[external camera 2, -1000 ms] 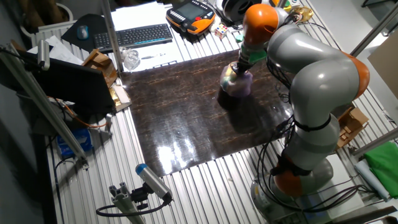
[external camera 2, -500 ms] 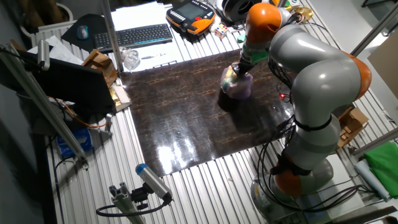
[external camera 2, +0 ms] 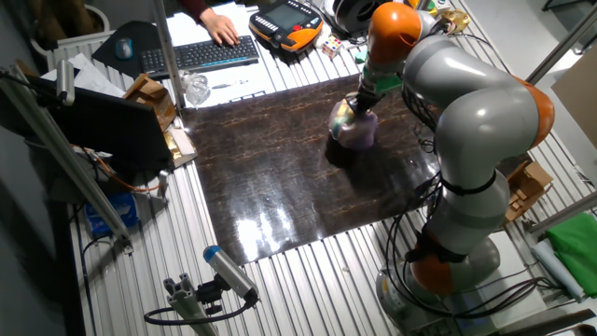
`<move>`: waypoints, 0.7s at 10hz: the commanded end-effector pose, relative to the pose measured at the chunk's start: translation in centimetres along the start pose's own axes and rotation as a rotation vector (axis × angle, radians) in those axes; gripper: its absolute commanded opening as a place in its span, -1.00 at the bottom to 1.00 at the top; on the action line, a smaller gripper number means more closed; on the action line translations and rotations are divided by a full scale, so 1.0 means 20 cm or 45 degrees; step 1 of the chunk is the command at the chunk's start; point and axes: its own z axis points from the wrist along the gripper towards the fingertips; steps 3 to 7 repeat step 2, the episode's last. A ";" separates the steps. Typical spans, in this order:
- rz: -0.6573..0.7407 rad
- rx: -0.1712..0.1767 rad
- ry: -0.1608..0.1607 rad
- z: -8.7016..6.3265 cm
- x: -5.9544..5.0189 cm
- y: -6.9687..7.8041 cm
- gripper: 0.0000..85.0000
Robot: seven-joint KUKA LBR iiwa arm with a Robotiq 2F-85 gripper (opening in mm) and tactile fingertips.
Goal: Pick up a bag of things
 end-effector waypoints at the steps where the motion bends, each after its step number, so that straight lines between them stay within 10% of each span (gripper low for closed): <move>1: 0.000 0.003 0.001 0.00 0.00 0.00 -0.98; 7: 0.000 0.009 -0.001 0.00 0.00 0.00 -0.98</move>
